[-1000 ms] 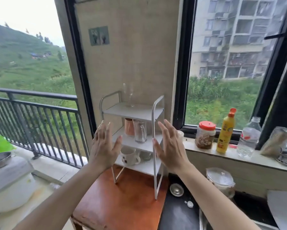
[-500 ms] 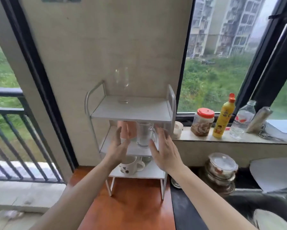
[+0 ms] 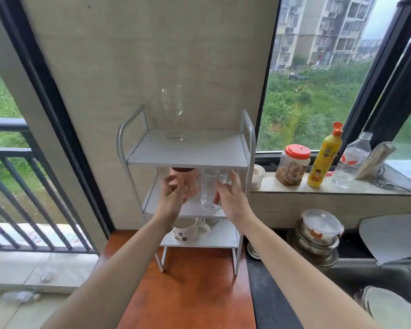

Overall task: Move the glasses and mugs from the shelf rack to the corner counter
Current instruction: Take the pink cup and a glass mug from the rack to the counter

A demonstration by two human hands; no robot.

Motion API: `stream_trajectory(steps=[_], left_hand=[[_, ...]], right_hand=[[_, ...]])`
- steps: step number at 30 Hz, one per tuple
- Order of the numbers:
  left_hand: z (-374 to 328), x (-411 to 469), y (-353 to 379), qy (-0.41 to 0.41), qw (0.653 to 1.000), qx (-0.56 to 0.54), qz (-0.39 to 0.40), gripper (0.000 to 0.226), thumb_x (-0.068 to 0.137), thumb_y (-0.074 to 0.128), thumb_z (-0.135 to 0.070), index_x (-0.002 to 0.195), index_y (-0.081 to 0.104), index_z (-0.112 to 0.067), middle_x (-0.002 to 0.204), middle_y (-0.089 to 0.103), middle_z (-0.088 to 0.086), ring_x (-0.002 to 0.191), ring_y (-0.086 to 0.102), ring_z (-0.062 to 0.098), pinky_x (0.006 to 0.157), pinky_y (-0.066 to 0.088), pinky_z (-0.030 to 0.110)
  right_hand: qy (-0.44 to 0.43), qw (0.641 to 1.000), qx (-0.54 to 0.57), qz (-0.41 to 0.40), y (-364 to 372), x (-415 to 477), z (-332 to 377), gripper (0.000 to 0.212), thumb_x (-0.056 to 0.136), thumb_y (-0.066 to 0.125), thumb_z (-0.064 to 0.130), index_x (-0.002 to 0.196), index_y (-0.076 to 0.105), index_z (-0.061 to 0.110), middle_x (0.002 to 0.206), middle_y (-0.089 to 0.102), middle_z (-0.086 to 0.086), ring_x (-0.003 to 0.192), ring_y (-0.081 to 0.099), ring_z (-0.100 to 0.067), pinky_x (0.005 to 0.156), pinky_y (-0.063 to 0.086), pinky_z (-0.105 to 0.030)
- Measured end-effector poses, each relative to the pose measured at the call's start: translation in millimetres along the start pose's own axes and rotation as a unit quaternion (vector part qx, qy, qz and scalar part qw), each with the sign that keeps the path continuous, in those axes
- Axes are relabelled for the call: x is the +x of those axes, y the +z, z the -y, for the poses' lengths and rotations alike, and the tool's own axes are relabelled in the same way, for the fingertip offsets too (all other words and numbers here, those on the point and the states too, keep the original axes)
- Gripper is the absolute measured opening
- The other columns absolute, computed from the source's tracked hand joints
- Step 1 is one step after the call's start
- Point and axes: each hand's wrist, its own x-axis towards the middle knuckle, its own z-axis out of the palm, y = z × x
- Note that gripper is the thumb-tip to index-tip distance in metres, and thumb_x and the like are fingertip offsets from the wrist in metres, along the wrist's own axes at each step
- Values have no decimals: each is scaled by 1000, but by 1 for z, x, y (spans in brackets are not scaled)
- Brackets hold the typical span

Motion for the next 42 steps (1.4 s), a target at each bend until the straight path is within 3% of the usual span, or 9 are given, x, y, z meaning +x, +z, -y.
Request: stream_trajectory(steps=[7, 10, 16, 21, 24, 27, 30, 35, 42], left_hand=[[10, -36, -11, 9, 998, -32, -44, 38, 101, 54, -31, 132, 34, -21, 95, 62, 4, 86, 61, 17, 92, 54, 46], [14, -55, -18, 10, 996, -66, -59, 28, 100, 55, -39, 122, 42, -28, 101, 69, 7, 93, 65, 22, 85, 53, 43], [30, -106, -30, 72, 991, -80, -82, 17, 101, 52, -36, 117, 51, -30, 83, 63, 1, 76, 59, 16, 73, 51, 38], [44, -137, -23, 86, 992, -74, -59, 10, 101, 52, -38, 111, 53, -37, 100, 67, 2, 90, 63, 15, 78, 49, 34], [59, -150, -1, 64, 995, -70, -26, 9, 103, 50, -34, 112, 51, -34, 108, 66, 4, 97, 64, 15, 79, 51, 33], [71, -165, 32, 49, 997, -51, 18, 13, 101, 51, -38, 114, 52, -37, 117, 66, 2, 110, 63, 17, 92, 52, 39], [71, -186, 78, 28, 996, -63, 63, 14, 103, 50, -33, 116, 51, -30, 99, 66, -2, 92, 62, 12, 83, 50, 33], [55, -242, 172, 22, 983, -71, 170, 16, 97, 55, -40, 112, 53, -34, 101, 69, -1, 96, 63, 11, 95, 51, 43], [54, -378, 326, 32, 953, -66, 293, 19, 94, 56, -34, 112, 55, -28, 91, 63, -1, 79, 58, 9, 79, 48, 35]], right_hand=[[29, 995, 96, 5, 2, -20, -2, 65, 105, 42, 18, 160, 9, 30, 58, 45, 3, 55, 43, -9, 59, 42, -18], [14, 993, 111, -28, 5, -28, -9, 59, 102, 41, 14, 158, 26, 28, 52, 35, 11, 50, 34, -7, 56, 32, -25], [-67, 986, 66, -138, 13, -76, -26, 54, 91, 42, 24, 144, 51, 24, 47, 34, 9, 47, 35, -10, 58, 36, -31], [-79, 978, 54, -183, 3, -118, -51, 55, 84, 44, 29, 138, 57, 23, 83, 64, 17, 78, 57, -6, 76, 47, -28], [-70, 969, 51, -231, -20, -145, -70, 54, 86, 44, 22, 137, 59, 19, 81, 70, 14, 66, 57, 1, 63, 46, -19], [-40, 953, 59, -294, -56, -169, -85, 55, 82, 45, 32, 135, 60, 33, 87, 52, 15, 76, 49, 0, 79, 44, -30], [-32, 931, 65, -358, -102, -199, -85, 48, 78, 45, 35, 116, 65, 55, 86, 48, 17, 78, 45, -1, 79, 42, -28], [-70, 877, 56, -472, -201, -268, -73, 60, 83, 39, 21, 141, 55, 18, 50, 40, 15, 49, 31, -8, 48, 30, -22], [-93, 785, 52, -610, -351, -416, -86, 57, 84, 42, 26, 138, 59, 23, 61, 53, 14, 47, 34, -9, 47, 30, -28]])
